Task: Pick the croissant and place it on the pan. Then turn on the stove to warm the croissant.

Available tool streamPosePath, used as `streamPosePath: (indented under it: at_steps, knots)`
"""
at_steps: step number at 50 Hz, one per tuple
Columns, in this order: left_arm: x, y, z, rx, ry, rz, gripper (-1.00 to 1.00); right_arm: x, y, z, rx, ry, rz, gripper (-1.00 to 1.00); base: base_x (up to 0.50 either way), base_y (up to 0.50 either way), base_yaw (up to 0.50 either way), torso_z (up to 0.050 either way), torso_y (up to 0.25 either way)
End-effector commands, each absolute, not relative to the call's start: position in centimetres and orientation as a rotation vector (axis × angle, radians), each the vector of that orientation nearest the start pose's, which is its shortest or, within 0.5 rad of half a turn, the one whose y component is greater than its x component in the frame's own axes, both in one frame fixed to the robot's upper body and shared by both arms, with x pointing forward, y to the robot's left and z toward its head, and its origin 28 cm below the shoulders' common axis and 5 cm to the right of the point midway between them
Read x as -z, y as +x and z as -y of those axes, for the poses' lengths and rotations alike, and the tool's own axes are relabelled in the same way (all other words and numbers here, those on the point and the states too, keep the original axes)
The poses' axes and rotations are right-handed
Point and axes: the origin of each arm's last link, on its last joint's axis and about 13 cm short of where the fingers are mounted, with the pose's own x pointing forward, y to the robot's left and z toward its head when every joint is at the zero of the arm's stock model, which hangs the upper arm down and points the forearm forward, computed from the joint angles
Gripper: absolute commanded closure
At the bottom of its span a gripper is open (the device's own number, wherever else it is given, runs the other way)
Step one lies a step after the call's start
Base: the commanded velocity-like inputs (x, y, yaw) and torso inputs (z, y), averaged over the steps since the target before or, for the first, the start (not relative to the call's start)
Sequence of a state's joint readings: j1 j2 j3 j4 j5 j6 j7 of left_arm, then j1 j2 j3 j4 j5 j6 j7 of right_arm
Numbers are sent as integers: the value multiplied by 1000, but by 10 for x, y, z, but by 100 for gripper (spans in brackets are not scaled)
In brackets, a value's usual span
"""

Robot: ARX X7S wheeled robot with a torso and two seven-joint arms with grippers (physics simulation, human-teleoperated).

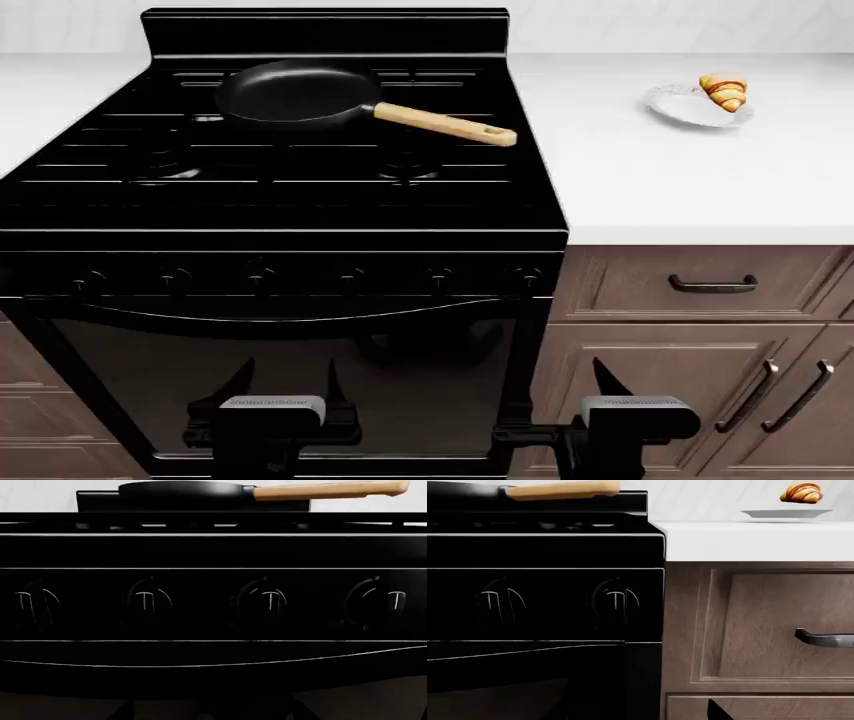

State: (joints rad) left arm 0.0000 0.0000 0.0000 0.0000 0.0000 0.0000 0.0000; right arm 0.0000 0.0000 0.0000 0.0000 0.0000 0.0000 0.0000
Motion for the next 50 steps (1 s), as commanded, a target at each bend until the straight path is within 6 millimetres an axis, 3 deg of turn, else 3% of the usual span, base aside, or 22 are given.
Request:
streamPosePath:
  at_steps: [1,14,50]
  knots:
    - [-13,211,-206,-3,-3,0,-100,-13,210,96,0,1,1,-100,0,0,0,0,0]
    - [-13,209,-204,16,-3,-3,-100,-15,208,98,-2,14,10,-100,0,-2,0,0,0]
    - [-13,210,-204,10,4,-9,-100,-19,211,101,12,25,27,-100,47,-500,0,0,0]
